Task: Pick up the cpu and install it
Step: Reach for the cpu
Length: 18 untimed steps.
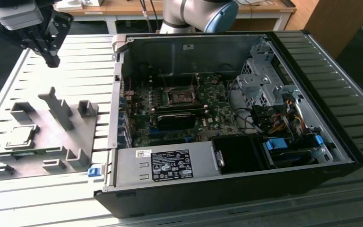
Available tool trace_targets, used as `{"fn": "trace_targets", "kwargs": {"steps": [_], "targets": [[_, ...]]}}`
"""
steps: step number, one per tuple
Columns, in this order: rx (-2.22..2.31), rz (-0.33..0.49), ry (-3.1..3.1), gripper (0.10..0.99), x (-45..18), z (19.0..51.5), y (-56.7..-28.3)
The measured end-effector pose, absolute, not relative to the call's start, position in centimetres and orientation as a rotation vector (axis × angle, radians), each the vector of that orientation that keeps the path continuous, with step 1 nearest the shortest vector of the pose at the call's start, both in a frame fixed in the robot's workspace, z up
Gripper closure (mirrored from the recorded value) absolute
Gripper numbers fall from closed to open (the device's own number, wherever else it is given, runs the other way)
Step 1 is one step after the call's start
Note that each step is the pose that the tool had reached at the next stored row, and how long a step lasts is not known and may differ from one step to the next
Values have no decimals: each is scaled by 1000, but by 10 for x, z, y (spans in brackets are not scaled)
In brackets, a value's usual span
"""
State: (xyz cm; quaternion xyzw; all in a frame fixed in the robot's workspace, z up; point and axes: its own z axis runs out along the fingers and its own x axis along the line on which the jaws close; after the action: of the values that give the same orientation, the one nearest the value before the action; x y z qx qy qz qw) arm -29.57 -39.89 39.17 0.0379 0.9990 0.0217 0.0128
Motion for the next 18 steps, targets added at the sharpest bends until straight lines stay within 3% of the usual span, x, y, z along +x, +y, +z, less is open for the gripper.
{"fn": "trace_targets", "kwargs": {"steps": [18], "targets": [[118,68,3113,980,-309,391,-399]]}}
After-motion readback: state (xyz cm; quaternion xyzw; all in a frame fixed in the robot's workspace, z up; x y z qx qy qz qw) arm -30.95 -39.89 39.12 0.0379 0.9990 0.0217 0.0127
